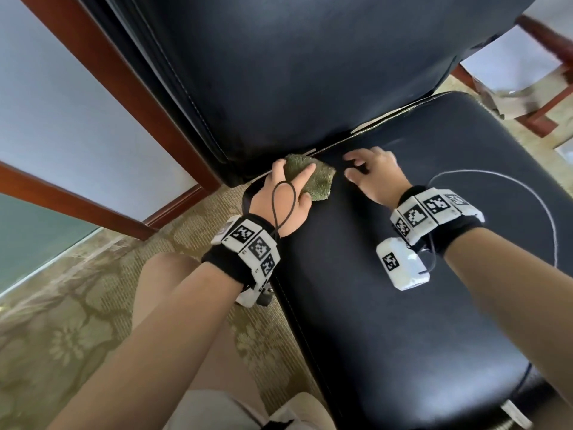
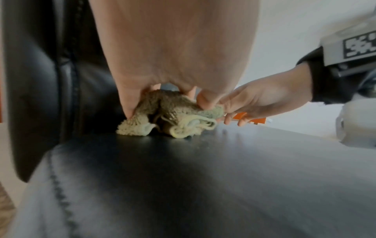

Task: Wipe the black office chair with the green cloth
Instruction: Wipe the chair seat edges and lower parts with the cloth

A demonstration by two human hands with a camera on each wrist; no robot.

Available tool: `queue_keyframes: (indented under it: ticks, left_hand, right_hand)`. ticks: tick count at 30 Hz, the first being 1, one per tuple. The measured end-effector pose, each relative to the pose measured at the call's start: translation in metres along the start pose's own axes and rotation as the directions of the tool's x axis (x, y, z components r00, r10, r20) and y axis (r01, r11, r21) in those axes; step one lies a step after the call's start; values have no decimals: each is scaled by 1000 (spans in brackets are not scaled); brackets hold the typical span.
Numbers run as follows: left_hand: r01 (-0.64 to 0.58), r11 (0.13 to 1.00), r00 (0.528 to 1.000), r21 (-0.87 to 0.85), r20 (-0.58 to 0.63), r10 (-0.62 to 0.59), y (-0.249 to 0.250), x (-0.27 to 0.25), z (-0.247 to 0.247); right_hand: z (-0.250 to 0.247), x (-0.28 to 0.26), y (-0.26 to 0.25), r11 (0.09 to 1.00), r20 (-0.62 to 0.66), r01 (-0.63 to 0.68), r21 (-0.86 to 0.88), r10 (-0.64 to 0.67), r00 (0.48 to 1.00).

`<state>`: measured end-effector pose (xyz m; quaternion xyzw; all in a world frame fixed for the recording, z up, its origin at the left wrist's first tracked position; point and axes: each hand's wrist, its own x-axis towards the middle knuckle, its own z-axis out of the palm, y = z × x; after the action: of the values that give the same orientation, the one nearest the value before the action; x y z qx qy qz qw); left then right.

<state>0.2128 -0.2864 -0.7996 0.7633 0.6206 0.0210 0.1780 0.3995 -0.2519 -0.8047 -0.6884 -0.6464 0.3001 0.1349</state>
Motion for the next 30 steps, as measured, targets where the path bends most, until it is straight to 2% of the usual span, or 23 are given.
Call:
queue_keyframes:
  ticks: [2, 4, 6, 8, 14, 16, 19, 23, 26, 30]
  left_hand:
    - [43, 996, 998, 73, 38, -46, 10, 2, 7]
    - [90, 988, 995, 128, 25, -94, 22, 7, 18]
    - [172, 974, 985, 146, -12, -173, 36, 16, 27]
    - [233, 963, 972, 136, -49, -228, 51, 28, 32]
    - [257, 957, 966, 134, -48, -253, 71, 51, 31]
    - [266, 957, 964, 116, -40, -263, 62, 48, 28]
    - [293, 952, 954, 88, -96, -284, 36, 34, 26]
    - [380, 924, 917, 28, -145, -373, 16, 11, 31]
    - [409, 911, 906, 47, -143, -399, 24, 11, 33]
    - [416, 909, 904, 30, -124, -410, 48, 37, 35]
  right_hand:
    - [-12, -11, 16, 980, -28, -90, -176, 86, 996]
    - [-20, -22, 29, 943, 35, -149, -296, 167, 985]
    - [-19, -28, 38, 909, 152, -140, -392, 214, 965]
    - [-13, -29, 42, 882, 191, -102, -460, 211, 959]
    - [-12, -28, 47, 861, 207, -77, -503, 207, 956]
    - [-13, -29, 48, 860, 220, -69, -506, 206, 953]
    - [-14, -29, 47, 860, 217, -69, -505, 204, 955]
    - [-11, -31, 47, 849, 203, -70, -523, 204, 958]
    - [-10, -31, 45, 841, 206, -67, -538, 208, 956]
    - [-10, -31, 45, 834, 212, -61, -549, 209, 955]
